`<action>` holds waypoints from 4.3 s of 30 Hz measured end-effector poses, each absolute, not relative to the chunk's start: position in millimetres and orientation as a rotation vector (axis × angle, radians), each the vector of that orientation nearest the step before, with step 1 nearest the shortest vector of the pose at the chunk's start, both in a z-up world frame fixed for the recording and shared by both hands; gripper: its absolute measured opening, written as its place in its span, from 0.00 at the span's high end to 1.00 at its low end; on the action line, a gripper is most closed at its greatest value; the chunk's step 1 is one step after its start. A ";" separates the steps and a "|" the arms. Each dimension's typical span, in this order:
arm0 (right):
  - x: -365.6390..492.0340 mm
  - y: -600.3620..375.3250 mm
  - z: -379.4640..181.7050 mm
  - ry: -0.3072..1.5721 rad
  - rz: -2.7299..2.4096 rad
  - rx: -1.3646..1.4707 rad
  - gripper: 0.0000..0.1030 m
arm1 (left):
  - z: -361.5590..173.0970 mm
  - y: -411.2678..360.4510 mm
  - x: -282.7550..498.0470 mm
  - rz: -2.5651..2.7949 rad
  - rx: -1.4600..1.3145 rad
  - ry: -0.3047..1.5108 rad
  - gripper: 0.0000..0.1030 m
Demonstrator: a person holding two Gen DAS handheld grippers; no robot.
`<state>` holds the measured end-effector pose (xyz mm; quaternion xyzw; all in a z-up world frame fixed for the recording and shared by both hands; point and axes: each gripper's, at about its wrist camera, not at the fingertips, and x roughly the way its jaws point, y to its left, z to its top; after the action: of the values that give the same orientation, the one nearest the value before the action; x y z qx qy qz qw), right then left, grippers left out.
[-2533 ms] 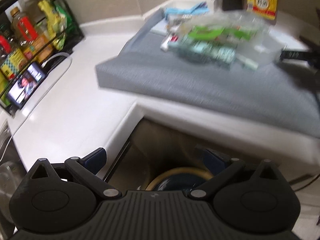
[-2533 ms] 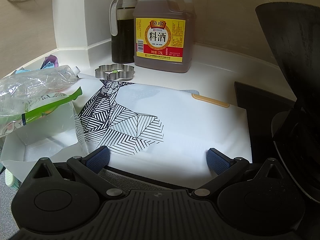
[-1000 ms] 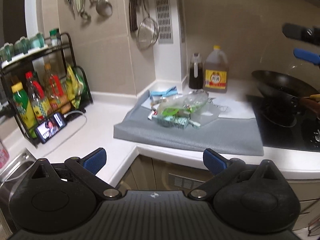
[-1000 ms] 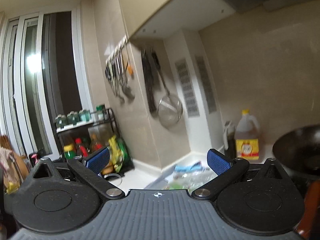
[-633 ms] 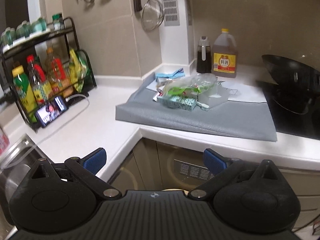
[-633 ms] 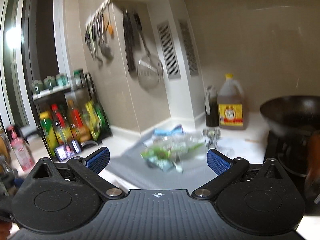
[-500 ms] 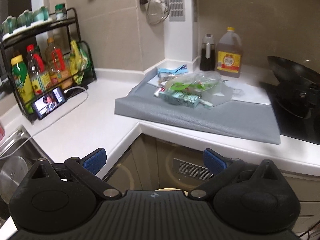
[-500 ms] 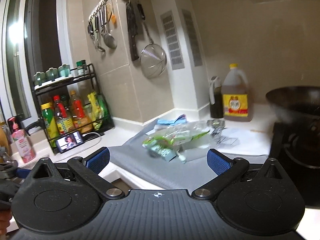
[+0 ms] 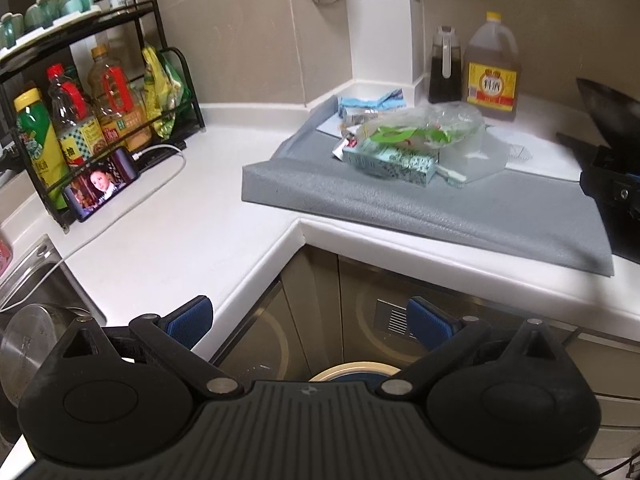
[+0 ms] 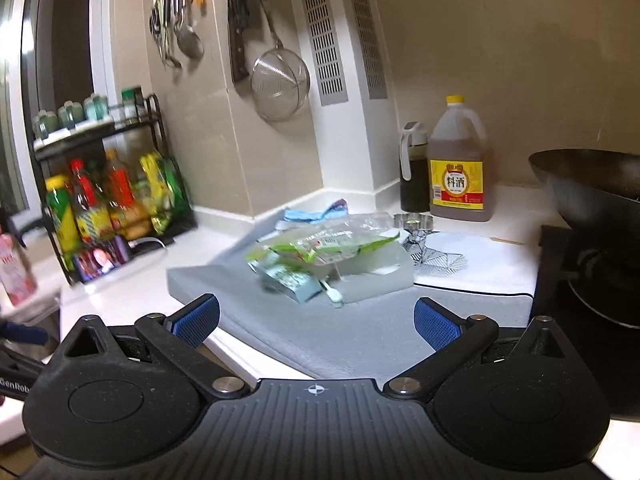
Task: Collect trash
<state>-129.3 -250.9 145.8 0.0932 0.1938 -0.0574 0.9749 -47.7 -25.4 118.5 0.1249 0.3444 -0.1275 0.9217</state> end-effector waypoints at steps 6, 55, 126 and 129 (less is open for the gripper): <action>-123.2 -254.9 138.9 0.421 -0.127 0.175 0.00 | 105.1 -41.3 -34.5 -0.267 0.265 0.749 0.00; -46.1 -292.4 86.2 0.526 -0.150 0.209 0.00 | 74.6 -67.4 -11.6 -0.230 0.350 0.879 0.00; 68.0 -414.1 39.3 0.499 -0.102 0.565 0.60 | 91.0 -255.1 169.4 -0.507 0.669 0.672 0.79; 64.3 -419.2 37.7 0.490 -0.106 0.588 0.69 | 94.5 -250.4 162.5 -0.471 0.658 0.637 0.95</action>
<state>64.3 -419.2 37.7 0.2868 0.2387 -0.0519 0.9263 162.5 -250.4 94.5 0.3147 0.3048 -0.2253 0.8702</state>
